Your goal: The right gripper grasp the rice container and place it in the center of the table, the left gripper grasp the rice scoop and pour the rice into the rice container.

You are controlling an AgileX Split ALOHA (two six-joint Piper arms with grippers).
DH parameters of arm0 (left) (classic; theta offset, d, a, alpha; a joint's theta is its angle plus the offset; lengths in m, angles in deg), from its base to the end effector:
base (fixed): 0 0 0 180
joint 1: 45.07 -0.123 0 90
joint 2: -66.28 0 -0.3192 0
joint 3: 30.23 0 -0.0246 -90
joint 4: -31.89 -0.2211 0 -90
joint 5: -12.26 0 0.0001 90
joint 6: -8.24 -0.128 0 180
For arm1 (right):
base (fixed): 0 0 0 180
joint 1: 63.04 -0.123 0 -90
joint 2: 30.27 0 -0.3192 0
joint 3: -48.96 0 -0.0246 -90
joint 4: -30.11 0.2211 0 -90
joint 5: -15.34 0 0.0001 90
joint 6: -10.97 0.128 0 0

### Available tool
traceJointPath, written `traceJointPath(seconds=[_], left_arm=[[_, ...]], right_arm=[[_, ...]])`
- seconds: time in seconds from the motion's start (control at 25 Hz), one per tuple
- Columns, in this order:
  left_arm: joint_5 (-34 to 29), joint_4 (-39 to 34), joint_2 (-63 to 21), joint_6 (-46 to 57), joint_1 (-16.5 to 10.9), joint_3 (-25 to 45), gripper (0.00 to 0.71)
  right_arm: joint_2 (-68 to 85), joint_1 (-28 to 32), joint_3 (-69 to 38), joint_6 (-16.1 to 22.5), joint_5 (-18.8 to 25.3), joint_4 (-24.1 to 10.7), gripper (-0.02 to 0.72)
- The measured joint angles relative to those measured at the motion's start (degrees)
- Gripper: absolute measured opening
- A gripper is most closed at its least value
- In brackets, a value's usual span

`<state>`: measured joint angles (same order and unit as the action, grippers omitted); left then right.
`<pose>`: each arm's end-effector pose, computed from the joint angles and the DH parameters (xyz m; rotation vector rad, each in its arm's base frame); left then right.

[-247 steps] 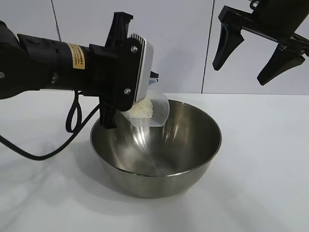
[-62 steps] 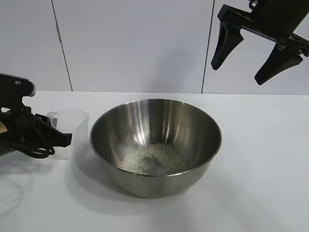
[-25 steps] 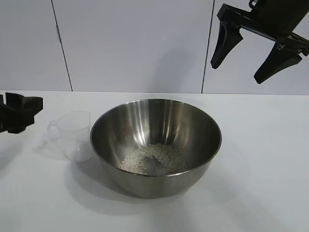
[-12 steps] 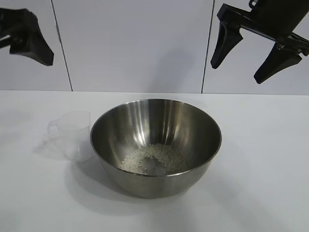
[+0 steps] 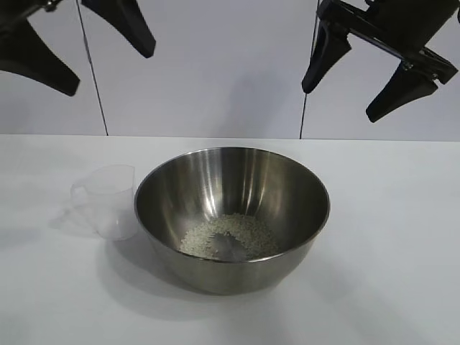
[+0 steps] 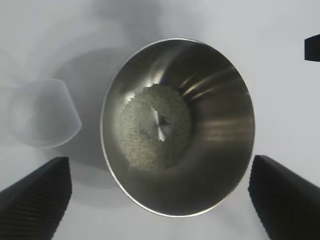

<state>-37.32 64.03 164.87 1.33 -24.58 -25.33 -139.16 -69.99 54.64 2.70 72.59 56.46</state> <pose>0.2908 -0.1640 0.3113 0.2790 2.6309 -0.7617 0.3610 0.0922 0.2887 -0.1106 2.7394 0.5915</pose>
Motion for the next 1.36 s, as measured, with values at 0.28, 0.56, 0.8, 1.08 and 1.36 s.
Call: traceJointPath(seconds=[0.28,0.56,0.8,1.08,1.36], left_arm=[[-1.2,1.1,3.5,-0.7,0.0,-2.3,0.694],[-1.2,1.2,3.5,-0.9,0.0,-2.3,0.694],[-0.9,1.2,3.5,-1.0,0.0,-2.3,0.694],[0.4,1.2,3.5,-1.0,0.0,-2.3,0.694],[0.4,1.2,3.5,-1.0,0.0,-2.3,0.694]], right_arm=[[0.0,0.0,0.0,-0.7,0.0,1.7,0.643],[0.0,0.0,0.0,-0.7,0.0,1.7,0.643],[0.0,0.0,0.0,-0.8,0.0,1.8,0.643],[0.0,0.0,0.0,-0.8,0.0,1.8,0.643],[0.0,0.0,0.0,-0.8,0.0,1.8,0.643]])
